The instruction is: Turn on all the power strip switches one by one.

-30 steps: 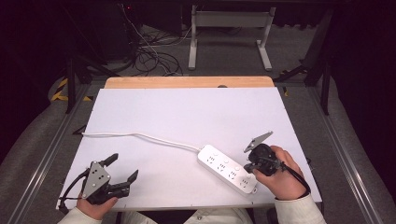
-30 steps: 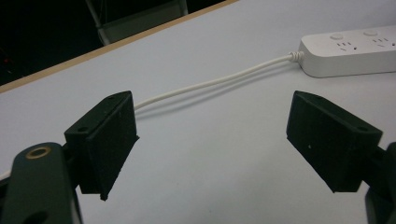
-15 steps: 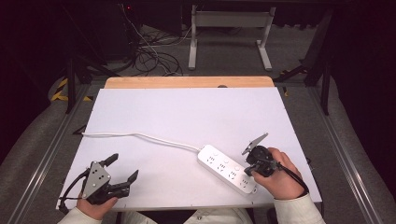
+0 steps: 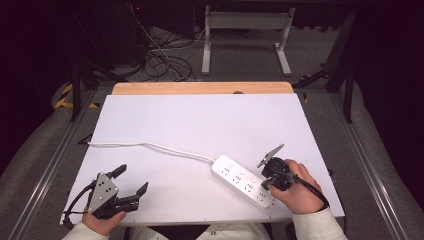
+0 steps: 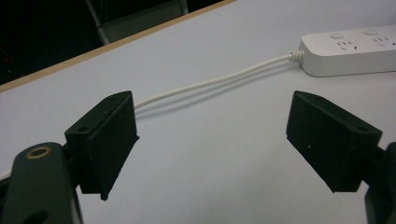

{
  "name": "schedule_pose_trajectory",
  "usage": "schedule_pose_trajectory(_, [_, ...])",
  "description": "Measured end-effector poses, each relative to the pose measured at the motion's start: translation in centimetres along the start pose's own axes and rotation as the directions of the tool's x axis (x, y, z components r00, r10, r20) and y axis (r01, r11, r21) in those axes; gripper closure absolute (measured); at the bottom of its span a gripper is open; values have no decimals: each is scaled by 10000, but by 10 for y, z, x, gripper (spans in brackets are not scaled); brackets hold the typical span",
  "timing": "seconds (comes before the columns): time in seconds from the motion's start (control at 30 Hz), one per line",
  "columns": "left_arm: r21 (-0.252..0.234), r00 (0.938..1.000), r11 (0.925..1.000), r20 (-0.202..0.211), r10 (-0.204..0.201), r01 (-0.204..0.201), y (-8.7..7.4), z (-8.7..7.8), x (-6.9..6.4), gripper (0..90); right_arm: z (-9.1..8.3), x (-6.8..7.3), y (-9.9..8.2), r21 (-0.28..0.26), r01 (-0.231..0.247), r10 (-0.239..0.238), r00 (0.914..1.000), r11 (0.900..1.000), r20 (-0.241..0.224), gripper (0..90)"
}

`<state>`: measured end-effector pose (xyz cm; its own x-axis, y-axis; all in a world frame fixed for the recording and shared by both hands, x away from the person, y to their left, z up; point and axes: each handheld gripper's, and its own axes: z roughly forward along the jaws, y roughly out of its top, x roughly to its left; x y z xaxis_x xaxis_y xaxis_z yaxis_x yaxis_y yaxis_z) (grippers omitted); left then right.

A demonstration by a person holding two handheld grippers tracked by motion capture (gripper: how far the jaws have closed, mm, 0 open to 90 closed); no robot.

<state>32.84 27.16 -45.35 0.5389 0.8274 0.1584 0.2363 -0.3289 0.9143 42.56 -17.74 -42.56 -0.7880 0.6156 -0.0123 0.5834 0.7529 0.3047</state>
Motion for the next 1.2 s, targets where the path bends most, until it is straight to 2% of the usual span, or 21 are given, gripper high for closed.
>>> schedule_pose_trajectory(0.3, [-34, 10000, 10000, -18, 56, -56, 0, -1, 0, 169, 2, 3, 1, 133, 42, -45, 9998, 9999, 186, 900])
schedule_pose_trajectory(0.77, [-47, 10000, 10000, -44, 74, -74, 0, -1, -1, 169, 5, 4, -2, -5, -272, 272, 9991, 9996, 318, 900])
schedule_pose_trajectory(0.87, [-56, 10000, 10000, -45, 0, 0, 0, -1, -1, 169, 4, 4, -3, -88, -183, 186, 9994, 9998, 296, 900])
schedule_pose_trajectory(0.9, [-38, 10000, 10000, -70, 60, -60, 0, -1, 0, 169, 3, 4, -3, -144, -49, 53, 9996, 9999, 278, 900])
schedule_pose_trajectory(0.97, [21, 9999, 9999, -91, 109, -108, 0, 0, 0, 169, -5, 7, -4, -723, 302, -282, 9992, 9969, 286, 900])
schedule_pose_trajectory(1.0, [3, 10000, 10000, -83, 3, -3, 0, 0, 0, 169, -18, 11, -1, -1343, 486, -441, 9984, 9897, 367, 900])
schedule_pose_trajectory(1.03, [-11, 9999, 10000, -108, 1, -1, 0, 1, 0, 169, -18, 11, -1, -1343, 486, -441, 9984, 9897, 367, 900])
schedule_pose_trajectory(1.07, [7, 9999, 10000, -148, 55, -55, 0, 1, 1, 169, -24, 12, 2, -1634, 593, -526, 9976, 9848, 448, 900])
schedule_pose_trajectory(1.13, [6, 9998, 10000, -180, 56, -56, 0, 0, 1, 169, -24, 13, 3, -1715, 500, -434, 9982, 9839, 418, 900])
schedule_pose_trajectory(1.2, [10, 9998, 10000, -175, 77, -76, 0, 0, 0, 169, -20, 12, 4, -1590, 624, -565, 9975, 9853, 417, 900])
